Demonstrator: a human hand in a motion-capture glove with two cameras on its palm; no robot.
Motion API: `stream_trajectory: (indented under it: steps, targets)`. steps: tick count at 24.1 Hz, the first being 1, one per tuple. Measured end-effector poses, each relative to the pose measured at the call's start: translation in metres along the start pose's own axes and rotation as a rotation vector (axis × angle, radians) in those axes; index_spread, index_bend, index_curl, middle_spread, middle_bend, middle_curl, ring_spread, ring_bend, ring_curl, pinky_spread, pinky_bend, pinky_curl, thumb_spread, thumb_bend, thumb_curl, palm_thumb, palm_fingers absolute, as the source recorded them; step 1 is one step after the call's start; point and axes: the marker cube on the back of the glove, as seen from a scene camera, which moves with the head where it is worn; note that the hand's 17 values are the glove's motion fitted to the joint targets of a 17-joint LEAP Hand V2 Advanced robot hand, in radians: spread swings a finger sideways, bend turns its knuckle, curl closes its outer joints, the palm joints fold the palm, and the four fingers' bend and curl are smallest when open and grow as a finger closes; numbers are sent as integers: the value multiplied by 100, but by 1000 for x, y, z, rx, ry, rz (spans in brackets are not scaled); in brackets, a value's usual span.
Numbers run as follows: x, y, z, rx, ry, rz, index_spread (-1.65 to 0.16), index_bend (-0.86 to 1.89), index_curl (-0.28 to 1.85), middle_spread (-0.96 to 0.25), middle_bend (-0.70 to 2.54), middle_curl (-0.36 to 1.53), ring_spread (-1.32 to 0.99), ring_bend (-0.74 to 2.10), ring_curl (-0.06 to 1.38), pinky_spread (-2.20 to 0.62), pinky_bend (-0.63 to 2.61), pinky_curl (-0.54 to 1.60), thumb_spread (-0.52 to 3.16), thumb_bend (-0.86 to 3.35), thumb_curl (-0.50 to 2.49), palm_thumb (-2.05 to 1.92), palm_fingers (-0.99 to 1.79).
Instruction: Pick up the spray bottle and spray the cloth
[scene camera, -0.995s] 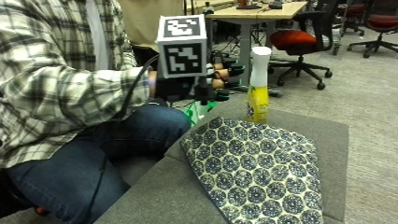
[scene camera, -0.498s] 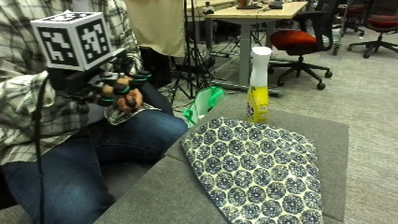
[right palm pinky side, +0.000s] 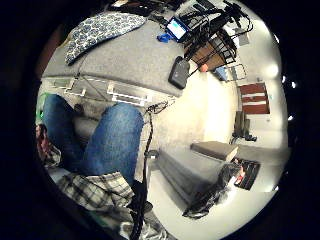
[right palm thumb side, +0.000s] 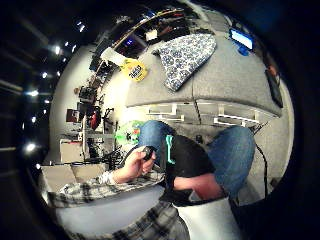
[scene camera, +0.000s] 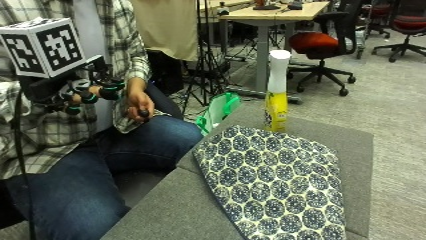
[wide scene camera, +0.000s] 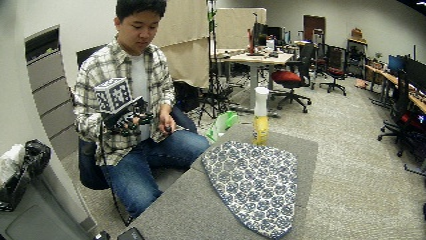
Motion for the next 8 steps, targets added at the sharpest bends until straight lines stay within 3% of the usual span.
stream_trajectory:
  steps: [8]
  targets:
    - [-8,-11,3,-13,-1,-28,-44,15,25,-10,17,24,14,22,30,17,55,29,110,-2,43,43,-6]
